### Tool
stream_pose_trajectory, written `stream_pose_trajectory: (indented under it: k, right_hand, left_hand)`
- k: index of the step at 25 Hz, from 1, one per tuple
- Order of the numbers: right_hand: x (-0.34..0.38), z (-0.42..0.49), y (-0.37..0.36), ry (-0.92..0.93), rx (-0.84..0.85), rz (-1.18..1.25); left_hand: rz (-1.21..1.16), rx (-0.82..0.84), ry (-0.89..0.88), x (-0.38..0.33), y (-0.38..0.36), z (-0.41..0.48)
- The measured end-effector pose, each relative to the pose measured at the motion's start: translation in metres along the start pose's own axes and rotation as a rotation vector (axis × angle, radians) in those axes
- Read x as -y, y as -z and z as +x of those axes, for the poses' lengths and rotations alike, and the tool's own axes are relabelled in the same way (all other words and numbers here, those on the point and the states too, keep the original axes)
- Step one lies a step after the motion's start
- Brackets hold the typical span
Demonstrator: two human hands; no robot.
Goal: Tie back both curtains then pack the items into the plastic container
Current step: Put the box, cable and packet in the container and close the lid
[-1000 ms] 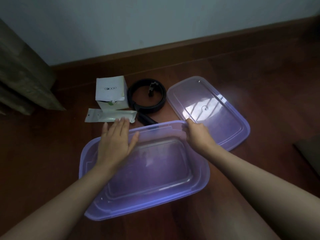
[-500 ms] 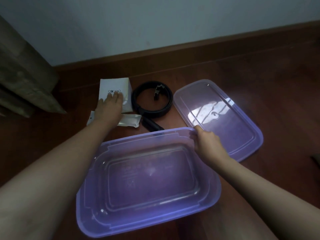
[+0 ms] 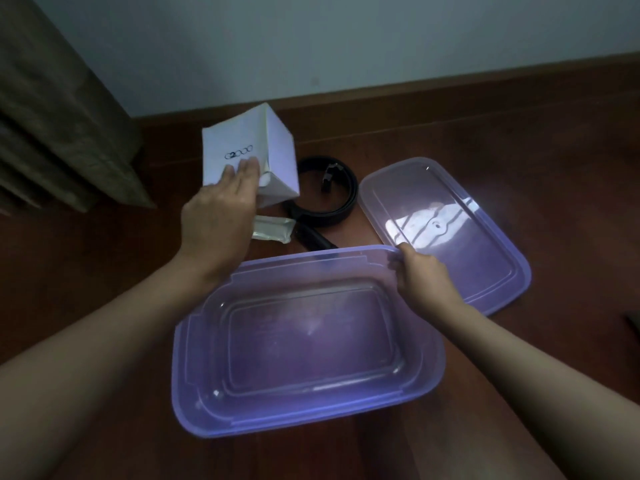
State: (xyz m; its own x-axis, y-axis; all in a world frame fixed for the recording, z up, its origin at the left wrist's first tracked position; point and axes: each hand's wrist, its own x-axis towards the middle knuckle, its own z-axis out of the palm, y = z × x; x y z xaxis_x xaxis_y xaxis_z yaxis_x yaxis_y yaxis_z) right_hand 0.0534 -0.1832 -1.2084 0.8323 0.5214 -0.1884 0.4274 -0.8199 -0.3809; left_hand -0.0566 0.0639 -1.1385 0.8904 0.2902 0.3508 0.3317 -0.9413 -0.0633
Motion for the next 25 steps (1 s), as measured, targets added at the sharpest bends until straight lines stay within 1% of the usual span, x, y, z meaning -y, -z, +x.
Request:
stream_pose_trajectory:
  k: [3, 5, 6, 8, 11, 13, 15, 17, 22, 25]
  right_hand:
    - [0.0, 0.0, -0.001, -0.005, -0.008, 0.009]
    - [0.0, 0.0, -0.002, -0.002, -0.017, 0.019]
    - [0.0, -0.001, -0.002, -0.001, -0.019, 0.017]
    - [-0.001, -0.001, -0.002, 0.0, -0.014, 0.004]
    - [0.0, -0.002, -0.002, 0.009, -0.01, -0.011]
    - [0.0, -0.002, -0.002, 0.021, -0.017, -0.027]
    - [0.001, -0.001, -0.002, 0.026, -0.022, -0.042]
    - [0.0, -0.001, -0.003, 0.027, -0.025, -0.031]
    - [-0.002, 0.0, -0.005, 0.024, -0.021, -0.038]
    - [-0.001, -0.001, -0.004, 0.019, -0.017, -0.035]
  left_hand:
    - [-0.089, -0.133, -0.124, -0.015, 0.042, -0.061]
    - [-0.08, -0.177, -0.286, -0.031, 0.05, -0.107]
    - [-0.07, -0.155, -0.359, -0.035, 0.046, -0.125]
    - [-0.027, -0.045, -0.416, -0.036, 0.028, -0.146]
    - [0.12, 0.124, -0.396, -0.031, -0.003, -0.161]
    - [0.201, 0.168, -0.374, -0.033, -0.018, -0.171]
    - [0.224, 0.204, -0.345, -0.036, -0.022, -0.176]
    - [0.238, 0.215, -0.338, -0.033, -0.021, -0.172]
    - [0.233, 0.162, -0.362, -0.03, -0.026, -0.171]
    - [0.223, 0.189, -0.371, -0.03, -0.021, -0.167]
